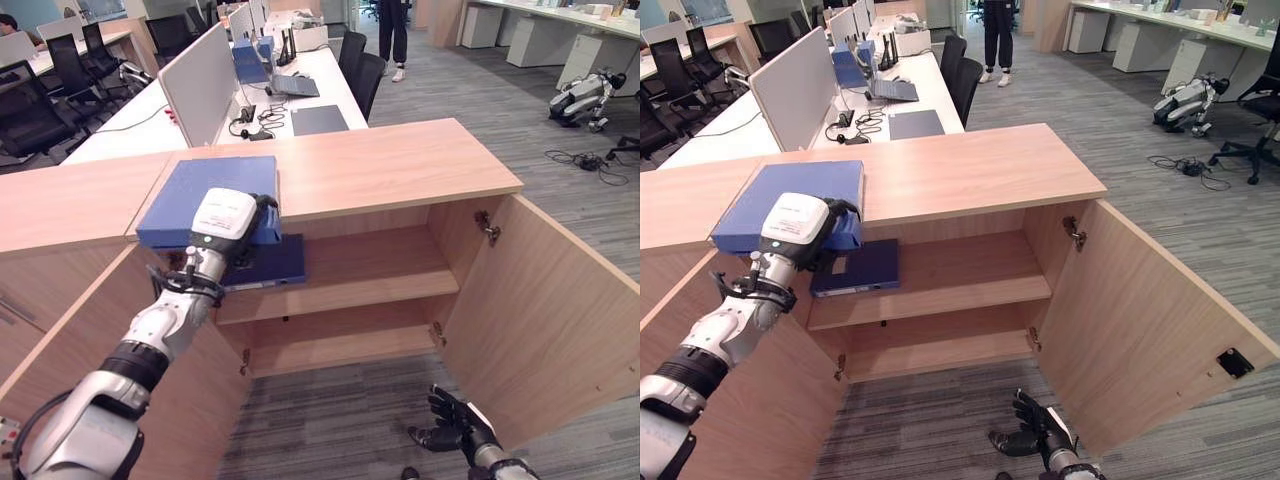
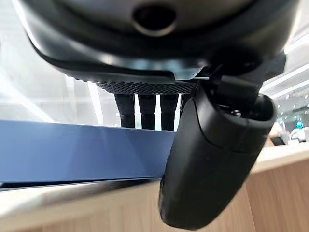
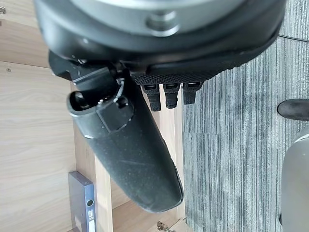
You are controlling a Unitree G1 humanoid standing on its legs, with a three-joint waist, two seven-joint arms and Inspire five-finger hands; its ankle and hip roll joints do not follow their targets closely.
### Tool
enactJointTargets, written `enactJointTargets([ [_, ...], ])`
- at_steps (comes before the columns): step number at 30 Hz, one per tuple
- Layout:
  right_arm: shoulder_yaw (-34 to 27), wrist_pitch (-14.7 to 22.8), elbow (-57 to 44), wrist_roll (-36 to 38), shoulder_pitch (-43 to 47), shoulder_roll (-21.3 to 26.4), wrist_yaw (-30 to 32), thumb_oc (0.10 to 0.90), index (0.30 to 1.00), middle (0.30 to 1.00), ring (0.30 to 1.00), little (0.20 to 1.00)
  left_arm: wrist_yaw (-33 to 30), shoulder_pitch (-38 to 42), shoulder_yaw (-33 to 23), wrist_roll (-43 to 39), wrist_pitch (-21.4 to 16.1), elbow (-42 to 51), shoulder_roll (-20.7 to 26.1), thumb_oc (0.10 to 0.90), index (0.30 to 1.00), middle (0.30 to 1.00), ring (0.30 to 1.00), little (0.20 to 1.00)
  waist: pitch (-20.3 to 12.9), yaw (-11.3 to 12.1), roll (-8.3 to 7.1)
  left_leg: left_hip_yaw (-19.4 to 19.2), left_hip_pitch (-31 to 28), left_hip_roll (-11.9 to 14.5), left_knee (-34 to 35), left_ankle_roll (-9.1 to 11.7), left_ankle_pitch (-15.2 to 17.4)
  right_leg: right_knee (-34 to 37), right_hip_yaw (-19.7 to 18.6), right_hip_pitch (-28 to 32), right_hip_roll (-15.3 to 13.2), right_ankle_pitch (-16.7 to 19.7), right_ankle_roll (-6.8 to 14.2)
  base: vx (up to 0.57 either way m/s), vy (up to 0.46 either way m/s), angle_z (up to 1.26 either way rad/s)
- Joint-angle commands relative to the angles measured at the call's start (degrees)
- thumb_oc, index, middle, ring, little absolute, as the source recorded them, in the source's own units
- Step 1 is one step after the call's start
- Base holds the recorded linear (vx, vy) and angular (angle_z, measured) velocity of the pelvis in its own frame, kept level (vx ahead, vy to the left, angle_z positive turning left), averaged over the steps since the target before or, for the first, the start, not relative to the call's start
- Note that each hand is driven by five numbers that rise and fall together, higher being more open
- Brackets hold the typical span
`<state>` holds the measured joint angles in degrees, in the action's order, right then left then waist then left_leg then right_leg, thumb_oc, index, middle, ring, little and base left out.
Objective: Put the empty folder in the office cabinet
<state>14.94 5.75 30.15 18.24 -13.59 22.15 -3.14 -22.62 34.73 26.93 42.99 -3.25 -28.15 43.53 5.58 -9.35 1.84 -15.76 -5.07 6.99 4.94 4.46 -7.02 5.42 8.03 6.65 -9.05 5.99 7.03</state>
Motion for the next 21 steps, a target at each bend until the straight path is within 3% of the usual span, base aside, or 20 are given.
enactJointTargets([
  [1, -0.5, 4.2, -3.5, 1.6, 4.7, 1.4, 0.4, 0.800, 0.900, 0.900, 0.900, 0.900, -1.9, 11.0, -4.0, -1.8, 1.7, -0.9, 1.8, 0.400, 0.300, 0.300, 0.300, 0.300, 0.1, 0.5, -0.68, 0.6, -7.4, 3.3, 0.1, 5.4, 7.1, -2.1, -2.1, 2.9, -2.7, -9.2, 5.1, 0.00, 0.000, 0.00],
  [17, -1.1, 3.6, -2.8, 1.5, 5.6, 0.2, 1.2, 0.800, 0.900, 0.900, 0.900, 0.900, -2.7, 4.2, -11.2, -3.8, -1.8, 14.4, -0.2, 0.400, 0.300, 0.300, 0.300, 0.300, 0.1, 1.8, -0.82, 1.7, -6.9, 3.3, 0.1, 5.3, 7.1, -2.0, -1.5, 3.3, -2.8, -9.5, 4.8, 0.00, 0.000, 0.00],
  [21, -1.8, 3.3, -3.3, 1.7, 6.0, -0.6, 1.6, 0.800, 0.900, 0.900, 0.900, 0.900, -2.4, 0.0, -16.5, -11.6, -6.6, 25.2, -4.2, 0.400, 0.300, 0.300, 0.300, 0.300, 0.3, 2.6, -0.95, 2.1, -6.5, 3.2, 0.1, 5.2, 7.0, -1.3, -1.3, 3.2, -3.0, -9.0, 4.8, 0.00, 0.000, 0.00],
])
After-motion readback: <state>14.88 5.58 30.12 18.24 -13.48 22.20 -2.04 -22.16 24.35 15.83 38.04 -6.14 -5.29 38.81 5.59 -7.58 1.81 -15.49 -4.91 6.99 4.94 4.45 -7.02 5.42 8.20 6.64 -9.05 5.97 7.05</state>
